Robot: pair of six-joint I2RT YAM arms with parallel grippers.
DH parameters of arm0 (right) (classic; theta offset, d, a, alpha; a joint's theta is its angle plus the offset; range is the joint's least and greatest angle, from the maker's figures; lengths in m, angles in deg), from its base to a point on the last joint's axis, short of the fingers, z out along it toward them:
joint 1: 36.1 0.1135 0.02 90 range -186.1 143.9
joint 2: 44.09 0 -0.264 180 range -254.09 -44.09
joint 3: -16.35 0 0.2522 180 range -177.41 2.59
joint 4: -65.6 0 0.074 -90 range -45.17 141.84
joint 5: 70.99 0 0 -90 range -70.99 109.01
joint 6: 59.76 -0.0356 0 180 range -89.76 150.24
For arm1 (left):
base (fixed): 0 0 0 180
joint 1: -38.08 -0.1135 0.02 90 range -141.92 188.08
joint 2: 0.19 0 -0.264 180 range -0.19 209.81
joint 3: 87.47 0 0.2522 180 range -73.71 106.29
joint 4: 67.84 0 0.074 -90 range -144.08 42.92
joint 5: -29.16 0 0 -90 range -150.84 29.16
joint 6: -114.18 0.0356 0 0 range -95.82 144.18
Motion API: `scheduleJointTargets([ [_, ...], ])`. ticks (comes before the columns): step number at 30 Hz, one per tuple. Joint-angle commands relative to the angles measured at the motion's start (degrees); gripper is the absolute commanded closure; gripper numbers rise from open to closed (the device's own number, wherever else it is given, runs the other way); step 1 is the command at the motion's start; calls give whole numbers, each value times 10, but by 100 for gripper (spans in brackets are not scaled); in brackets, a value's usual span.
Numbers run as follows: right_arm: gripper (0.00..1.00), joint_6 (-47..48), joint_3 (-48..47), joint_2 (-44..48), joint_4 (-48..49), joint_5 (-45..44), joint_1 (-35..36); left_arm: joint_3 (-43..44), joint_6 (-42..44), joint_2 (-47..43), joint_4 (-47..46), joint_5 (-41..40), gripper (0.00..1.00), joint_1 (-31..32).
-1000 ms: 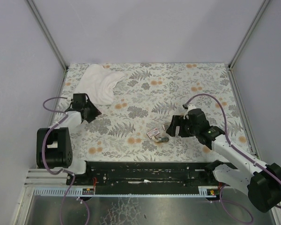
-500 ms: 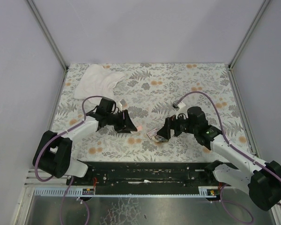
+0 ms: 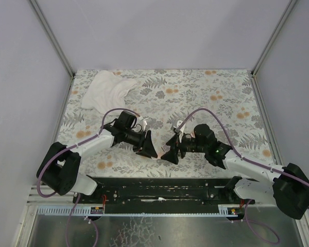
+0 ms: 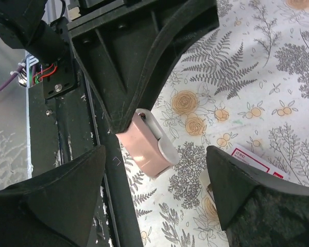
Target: Load the staples into the stapler
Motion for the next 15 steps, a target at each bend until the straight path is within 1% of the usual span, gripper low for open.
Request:
scheduleJointTargets([
  [1,15,58,4,0,71,9,19,15,11,0,6,46,79,9],
  [4,15,79,5,-4,70,14,28,17,11,0,6,59,79,11],
  [8,16,83,9,-14,83,20,43,21,5,4,6,66,79,15],
  [15,19,109,-2,-32,62,18,71,33,-1,8,6,70,81,18],
])
